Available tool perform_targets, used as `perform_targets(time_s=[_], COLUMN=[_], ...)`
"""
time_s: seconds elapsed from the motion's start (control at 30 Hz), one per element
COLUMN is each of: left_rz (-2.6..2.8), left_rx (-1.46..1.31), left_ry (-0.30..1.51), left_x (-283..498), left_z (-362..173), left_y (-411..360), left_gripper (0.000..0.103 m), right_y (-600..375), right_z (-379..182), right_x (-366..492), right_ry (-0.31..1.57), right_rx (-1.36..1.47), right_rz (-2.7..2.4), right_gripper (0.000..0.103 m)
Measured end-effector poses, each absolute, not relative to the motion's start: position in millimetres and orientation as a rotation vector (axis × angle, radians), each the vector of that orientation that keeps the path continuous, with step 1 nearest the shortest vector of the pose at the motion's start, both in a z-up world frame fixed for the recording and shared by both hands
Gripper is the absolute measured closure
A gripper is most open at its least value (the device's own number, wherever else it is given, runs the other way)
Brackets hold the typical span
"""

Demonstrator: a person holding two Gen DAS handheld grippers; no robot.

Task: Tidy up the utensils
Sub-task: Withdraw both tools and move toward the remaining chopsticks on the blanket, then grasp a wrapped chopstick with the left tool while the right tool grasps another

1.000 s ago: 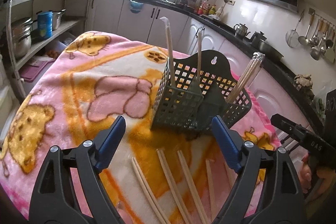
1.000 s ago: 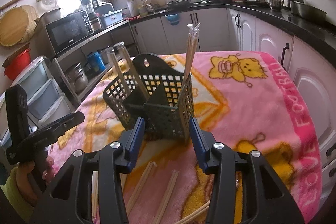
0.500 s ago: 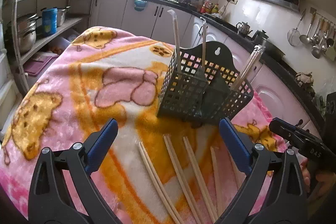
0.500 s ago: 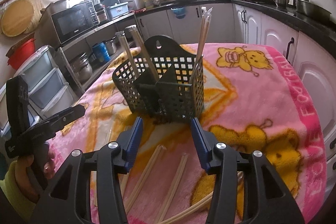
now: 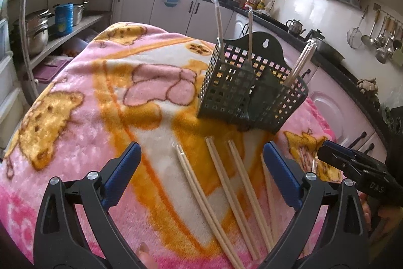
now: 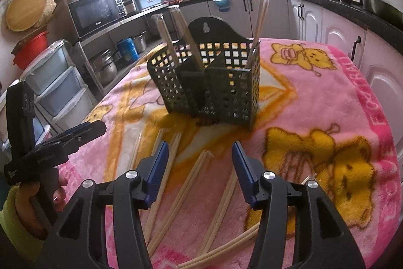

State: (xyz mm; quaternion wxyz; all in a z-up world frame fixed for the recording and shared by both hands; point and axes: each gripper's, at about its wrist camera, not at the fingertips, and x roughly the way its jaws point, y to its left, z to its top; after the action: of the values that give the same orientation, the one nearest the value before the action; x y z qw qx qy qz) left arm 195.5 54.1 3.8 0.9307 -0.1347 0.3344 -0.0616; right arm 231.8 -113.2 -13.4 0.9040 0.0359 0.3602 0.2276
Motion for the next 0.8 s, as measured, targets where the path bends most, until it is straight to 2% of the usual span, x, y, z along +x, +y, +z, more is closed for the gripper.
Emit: perform_targets(time_s=[0.6, 0.8], left_rz=[-0.069, -0.093], left_rx=[-0.298, -0.313], left_ry=[0.817, 0.858], left_x=[181.7, 191.1], left_z=[-42.0, -50.1], left_y=[65.7, 62.2], left_gripper=[0.015, 0.028], right_y=[-87.6, -83.3], right_z=[-47.8, -60.1], right_x=[238.0, 255.0], right_ry=[0.835, 0.875], right_rx=[0.025, 0.018], right_rz=[0.513, 0.501], right_gripper=[0.053, 0.053])
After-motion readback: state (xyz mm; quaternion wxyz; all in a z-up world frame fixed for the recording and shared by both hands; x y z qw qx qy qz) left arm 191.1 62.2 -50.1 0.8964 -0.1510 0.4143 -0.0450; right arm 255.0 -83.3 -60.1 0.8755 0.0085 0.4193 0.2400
